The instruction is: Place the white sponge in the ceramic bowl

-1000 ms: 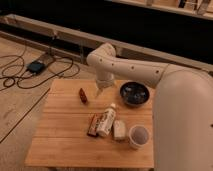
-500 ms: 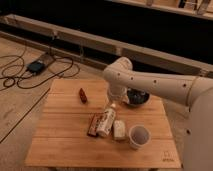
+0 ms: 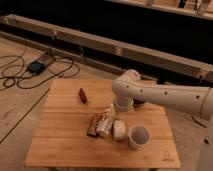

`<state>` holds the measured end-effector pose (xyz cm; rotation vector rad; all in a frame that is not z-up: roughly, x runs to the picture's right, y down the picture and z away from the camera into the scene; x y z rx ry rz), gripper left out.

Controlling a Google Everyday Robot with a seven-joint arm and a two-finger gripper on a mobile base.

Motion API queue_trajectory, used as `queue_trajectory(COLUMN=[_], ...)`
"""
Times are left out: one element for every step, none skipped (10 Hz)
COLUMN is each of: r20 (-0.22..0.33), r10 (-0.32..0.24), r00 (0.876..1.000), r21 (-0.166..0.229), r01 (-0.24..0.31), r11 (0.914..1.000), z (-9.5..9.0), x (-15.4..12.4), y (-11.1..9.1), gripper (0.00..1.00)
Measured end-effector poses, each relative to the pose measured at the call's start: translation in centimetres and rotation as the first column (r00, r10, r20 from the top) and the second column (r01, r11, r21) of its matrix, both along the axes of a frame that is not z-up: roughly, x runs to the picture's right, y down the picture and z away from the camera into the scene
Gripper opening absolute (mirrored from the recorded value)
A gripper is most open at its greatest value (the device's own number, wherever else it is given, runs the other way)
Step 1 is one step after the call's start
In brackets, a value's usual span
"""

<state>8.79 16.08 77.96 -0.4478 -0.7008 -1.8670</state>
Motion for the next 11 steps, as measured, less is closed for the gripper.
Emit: queue_trajectory(r20=[0.010,0.022,0.040,0.055,0.075,0.091,0.098,0.104,0.107,0.108,0.106], r10=[-0.012,-0.026,-0.050,-0.069,-0.091,-0.110,-0.121,-0.133,-0.143,-0.148,-0.154], r00=[1.000,0.999,0.998,0.996,0.993,0.990,0.988,0.986,0.984,0.983,0.982], r21=[-0.009,-0.020,-0.034,-0.042,-0.052,-0.060,-0.063,-0.061,-0.064,-0.063,-0.060], r01=[0.012,0.027,0.051,0.071,0.095,0.115,0.128,0.140,0.150,0.155,0.161], r11=[0.9999,0.9994,0.9981,0.9966,0.9941,0.9915,0.9899,0.9882,0.9866,0.9859,0.9852], z=[0.1,0.2,0.3,0.4,0.5,0.7,0.9,1.1,1.3,1.6,1.8], x=[0.0,-0.1,-0.2,-0.4,-0.7,-1.0,-1.1,-1.2,-1.2,-1.1,-0.9], y=[0.6,1.2,1.8,2.3,2.8,3.3,3.6,3.9,4.2,4.5,4.6], gripper=[0.80,0.80,0.80,0.80,0.80,0.80,0.80,0.80,0.80,0.80,0.80])
